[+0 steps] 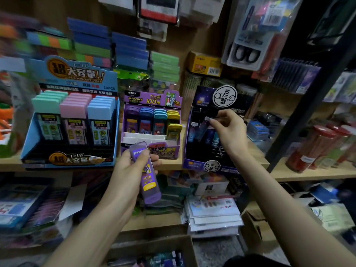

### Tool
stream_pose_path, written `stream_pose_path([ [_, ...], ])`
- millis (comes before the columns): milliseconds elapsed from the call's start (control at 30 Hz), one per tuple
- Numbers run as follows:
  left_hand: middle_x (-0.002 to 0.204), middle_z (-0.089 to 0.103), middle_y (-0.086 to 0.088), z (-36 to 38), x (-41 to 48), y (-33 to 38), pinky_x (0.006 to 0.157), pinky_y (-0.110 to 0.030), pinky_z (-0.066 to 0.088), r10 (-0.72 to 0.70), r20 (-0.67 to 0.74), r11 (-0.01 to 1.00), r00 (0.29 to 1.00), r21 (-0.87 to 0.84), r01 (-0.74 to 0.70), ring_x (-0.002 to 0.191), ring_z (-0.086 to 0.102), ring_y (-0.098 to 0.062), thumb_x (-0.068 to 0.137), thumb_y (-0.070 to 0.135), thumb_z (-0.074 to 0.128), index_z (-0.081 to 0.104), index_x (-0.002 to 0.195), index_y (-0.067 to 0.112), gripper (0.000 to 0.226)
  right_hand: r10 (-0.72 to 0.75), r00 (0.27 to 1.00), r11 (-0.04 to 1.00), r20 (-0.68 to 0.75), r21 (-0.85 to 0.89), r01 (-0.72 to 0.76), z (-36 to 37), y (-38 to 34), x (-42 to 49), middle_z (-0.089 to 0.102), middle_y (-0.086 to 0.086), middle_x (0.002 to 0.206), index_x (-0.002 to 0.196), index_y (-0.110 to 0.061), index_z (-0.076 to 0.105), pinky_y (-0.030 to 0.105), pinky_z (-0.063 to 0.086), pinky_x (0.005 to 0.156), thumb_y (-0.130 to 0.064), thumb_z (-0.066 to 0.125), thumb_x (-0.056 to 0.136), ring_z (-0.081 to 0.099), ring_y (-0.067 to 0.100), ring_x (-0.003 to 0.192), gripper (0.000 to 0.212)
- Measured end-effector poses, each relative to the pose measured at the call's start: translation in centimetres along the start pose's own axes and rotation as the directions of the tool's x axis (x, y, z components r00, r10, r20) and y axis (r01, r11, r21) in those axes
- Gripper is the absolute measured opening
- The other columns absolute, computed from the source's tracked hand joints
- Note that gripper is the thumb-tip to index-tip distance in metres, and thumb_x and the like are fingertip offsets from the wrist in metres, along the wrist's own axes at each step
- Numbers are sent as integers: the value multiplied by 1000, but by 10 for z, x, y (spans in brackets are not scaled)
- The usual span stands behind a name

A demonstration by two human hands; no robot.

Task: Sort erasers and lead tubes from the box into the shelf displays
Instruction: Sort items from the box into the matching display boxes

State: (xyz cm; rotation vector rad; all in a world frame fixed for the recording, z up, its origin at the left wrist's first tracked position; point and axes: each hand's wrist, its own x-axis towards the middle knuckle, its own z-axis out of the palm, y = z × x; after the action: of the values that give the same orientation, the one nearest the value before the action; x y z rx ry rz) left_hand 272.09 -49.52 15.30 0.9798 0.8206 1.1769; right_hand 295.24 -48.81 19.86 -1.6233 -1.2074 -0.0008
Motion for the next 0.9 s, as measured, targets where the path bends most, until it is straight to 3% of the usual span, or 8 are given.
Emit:
stream_pose_path([
  [100,88,72,3,-4,-1,-2,65,-27,50,18,-14,999,1000,28,-18,75,70,-3,94,21,51,61,98,27,12,-32,999,999,44,-24,33,9,5,5,61,-8,81,97,-15,60,8,44,67,-15,67,86,58,3,76,12],
  [200,80,73,4,-6,-1,-4,63,-28,48,18,-34,998,999,54,-16,66,68,0,93,25,52,61,97,29,11,-42,994,998,104,-31,46,13,7,5,63,-4,83,100,-14,61,18,49,71,-15,66,87,62,11,81,15],
  [300,75,73,9,-9,0,-5,61,-27,48,39,-38,998,999,51,-37,70,68,0,93,24,53,61,97,31,12,-34,985,999,168,-8,36,15,5,6,68,5,89,98,-18,59,35,55,79,-15,66,86,66,19,86,14],
  [400,79,73,8,-11,2,-5,59,-24,48,55,-53,997,997,62,-52,72,69,0,92,23,53,62,96,30,11,-3,976,1000,218,-21,8,20,7,4,69,8,92,99,-16,61,42,54,83,-13,66,86,66,21,88,14],
  [633,77,72,8,-20,4,-4,61,-24,50,72,-65,994,995,87,-66,66,66,-2,88,25,60,68,96,24,12,21,994,988,106,-153,-4,33,16,-2,66,4,94,107,-9,62,24,43,72,-21,63,89,60,15,86,21],
  [767,72,72,10,-22,6,0,55,-17,51,100,-70,993,993,75,-95,64,66,-2,87,23,61,68,94,22,10,0,997,969,81,-245,20,29,9,-7,61,0,89,106,-9,58,33,49,72,-26,62,90,60,18,85,23],
  [900,77,70,4,-19,7,4,72,-22,53,125,-58,991,990,54,-122,74,64,-10,85,19,62,67,88,18,6,-154,984,941,88,-290,173,19,-14,-30,60,2,96,105,-11,55,34,46,70,-29,52,95,57,17,84,21],
])
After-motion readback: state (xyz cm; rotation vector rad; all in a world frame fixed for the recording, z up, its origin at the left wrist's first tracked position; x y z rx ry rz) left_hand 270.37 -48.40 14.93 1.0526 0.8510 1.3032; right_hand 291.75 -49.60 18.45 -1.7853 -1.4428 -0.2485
